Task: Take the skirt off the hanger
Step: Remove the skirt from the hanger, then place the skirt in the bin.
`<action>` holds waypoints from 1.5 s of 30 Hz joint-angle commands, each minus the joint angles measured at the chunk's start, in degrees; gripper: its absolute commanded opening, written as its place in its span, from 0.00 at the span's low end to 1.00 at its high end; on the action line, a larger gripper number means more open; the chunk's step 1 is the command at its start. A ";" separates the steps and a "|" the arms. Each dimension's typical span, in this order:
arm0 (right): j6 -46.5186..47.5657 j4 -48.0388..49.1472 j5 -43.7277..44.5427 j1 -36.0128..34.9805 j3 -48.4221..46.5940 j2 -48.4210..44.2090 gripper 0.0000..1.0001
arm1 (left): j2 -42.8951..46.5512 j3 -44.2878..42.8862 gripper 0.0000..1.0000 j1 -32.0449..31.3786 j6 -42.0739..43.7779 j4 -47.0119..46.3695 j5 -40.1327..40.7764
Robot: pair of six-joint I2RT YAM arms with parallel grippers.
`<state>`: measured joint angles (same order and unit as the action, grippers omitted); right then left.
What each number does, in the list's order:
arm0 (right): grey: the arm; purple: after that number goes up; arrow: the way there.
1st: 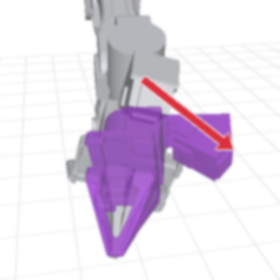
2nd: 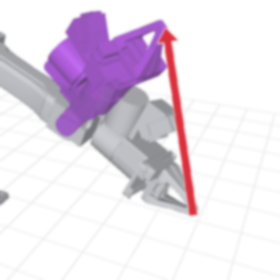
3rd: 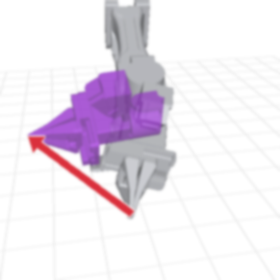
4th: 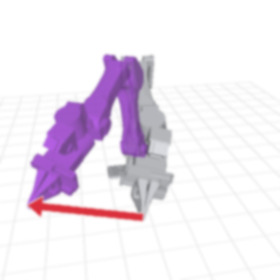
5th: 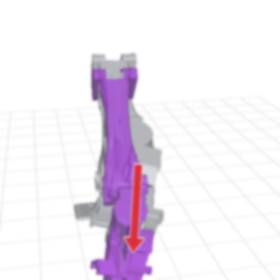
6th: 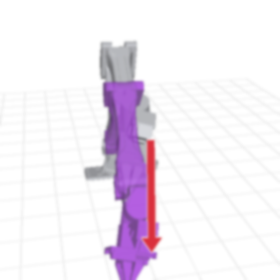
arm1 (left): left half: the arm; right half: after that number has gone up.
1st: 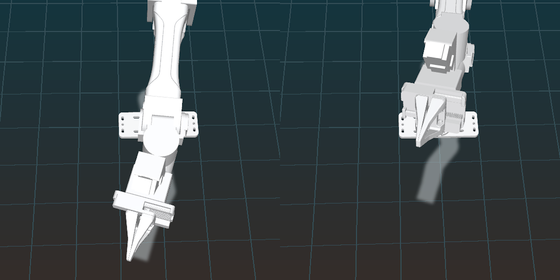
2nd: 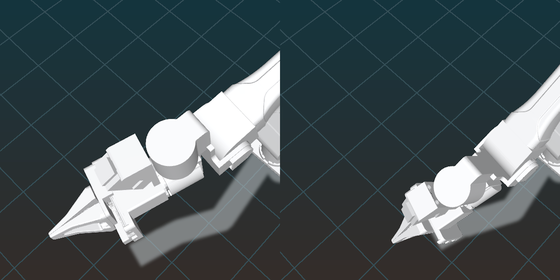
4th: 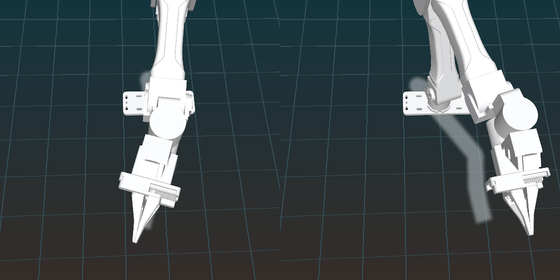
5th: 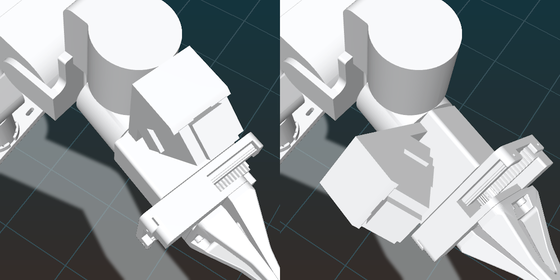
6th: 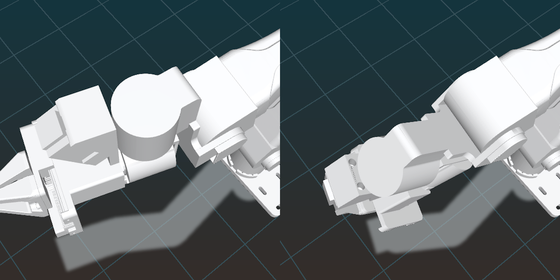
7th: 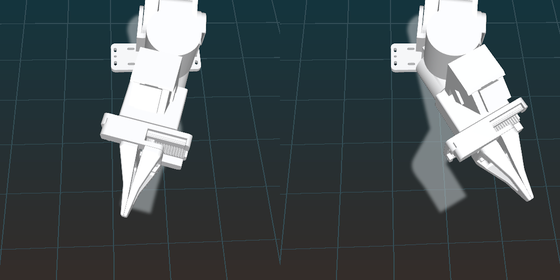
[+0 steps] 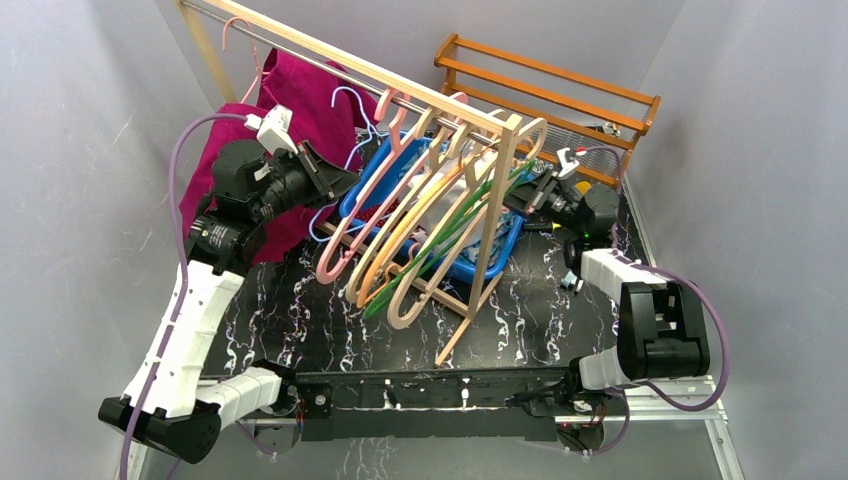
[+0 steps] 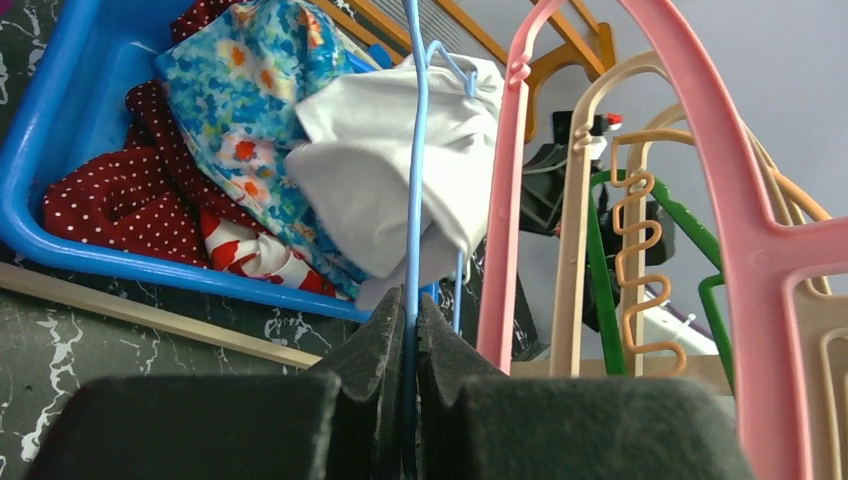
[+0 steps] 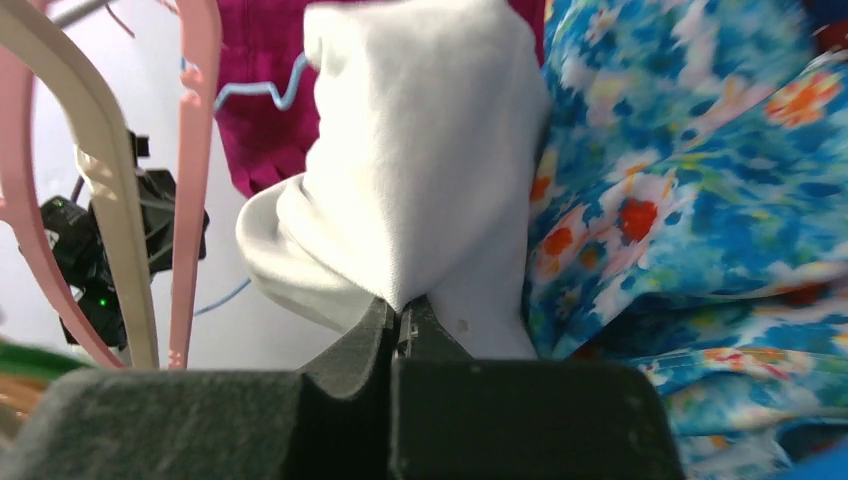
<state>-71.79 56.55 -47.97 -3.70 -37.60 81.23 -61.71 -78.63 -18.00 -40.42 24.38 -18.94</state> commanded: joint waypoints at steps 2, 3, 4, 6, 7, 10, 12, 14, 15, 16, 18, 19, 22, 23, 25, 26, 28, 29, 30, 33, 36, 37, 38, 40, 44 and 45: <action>0.49 -0.90 -3.78 8.37 -1.60 -4.17 0.00 | 3.78 -2.70 0.00 0.60 3.03 -1.48 8.06; 1.06 -2.05 -4.12 8.92 -2.31 -4.23 0.00 | 4.12 -2.38 0.00 0.61 3.15 -1.40 8.65; 1.65 -3.28 -4.49 9.45 -3.05 -4.30 0.00 | 4.32 -2.37 0.00 0.63 3.43 -1.06 9.23; 2.58 -4.95 -4.63 10.20 -3.87 -4.45 0.00 | 4.20 -3.26 0.00 0.67 4.43 0.29 9.89; 3.17 -5.72 -4.53 10.48 -4.22 -4.62 0.00 | 4.22 -3.81 0.00 0.68 4.98 1.04 10.27; 5.90 -9.12 -4.53 10.72 -5.68 -4.40 0.00 | 5.00 -4.34 0.00 0.61 6.74 2.34 12.33; 6.77 -10.20 -4.76 10.77 -6.13 -4.29 0.00 | 5.54 -5.21 0.00 0.67 7.92 3.75 14.07; 7.28 -11.43 -4.09 10.99 -5.94 -4.68 0.00 | 5.47 -7.07 0.00 0.68 9.99 6.34 16.45; 7.66 -12.11 -3.68 11.00 -5.86 -4.83 0.00 | 5.50 -7.97 0.00 0.66 10.76 7.73 17.87; 8.05 -12.61 -3.45 11.01 -5.82 -4.88 0.00 | 5.71 -8.44 0.00 0.66 11.48 8.65 19.33; 8.25 -12.83 -3.59 11.02 -5.93 -4.46 0.00 | 6.99 -8.20 0.00 0.68 12.21 9.22 22.08; 8.21 -12.71 -4.04 11.02 -6.09 -4.05 0.00 | 7.72 -7.99 0.00 0.68 12.47 9.27 23.28; 7.99 -12.79 -4.91 10.99 -6.79 -2.69 0.00 | 8.59 -8.68 0.00 0.66 13.44 10.09 25.25; 7.98 -12.79 -5.02 11.00 -6.90 -2.40 0.00 | 8.73 -9.07 0.00 0.65 13.71 10.60 25.92; 8.28 -12.86 -4.96 10.96 -7.08 -2.03 0.00 | 9.29 -9.26 0.00 0.65 14.45 10.95 27.31; 8.49 -13.00 -4.95 10.97 -7.25 -1.82 0.00 | 9.55 -9.19 0.00 0.68 14.75 10.95 27.97; 8.72 -13.37 -4.93 11.00 -7.55 -1.54 0.00 | 9.87 -9.42 0.00 0.62 15.30 11.40 29.41; 8.73 -13.40 -4.94 11.00 -7.57 -1.56 0.00 | 9.98 -9.75 0.00 0.69 15.62 11.81 29.98; 8.77 -13.44 -4.78 10.98 -7.57 -1.67 0.00 | 10.03 -10.17 0.00 0.68 15.99 12.17 30.35; 9.69 -14.18 -4.56 10.88 -7.65 -1.45 0.00 | 10.11 -10.74 0.00 0.66 16.90 12.47 30.50; 10.64 -15.61 -4.30 10.84 -8.15 -1.79 0.00 | 9.98 -11.98 0.00 0.62 17.96 13.33 31.47; 10.66 -15.63 -4.04 10.19 -8.63 -1.34 0.00 | 10.12 -11.99 0.00 0.63 18.10 13.21 30.95; 10.62 -15.56 -3.78 8.97 -9.24 -0.82 0.00 | 10.00 -11.95 0.00 0.65 18.19 13.00 30.12; 10.77 -15.35 -2.39 6.13 -10.10 -0.11 0.00 | 9.95 -11.70 0.00 0.62 17.96 12.60 29.07; 11.07 -14.67 3.23 -4.53 -13.07 2.75 0.00 | 9.81 -11.29 0.00 0.67 17.62 12.14 27.43; 11.04 -14.22 4.25 -6.22 -13.17 3.31 0.00 | 9.74 -11.35 0.00 0.67 17.58 12.14 27.13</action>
<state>-61.71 38.70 -48.36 -1.69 -46.59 82.48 -52.21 -88.88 -17.56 -23.14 39.05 9.87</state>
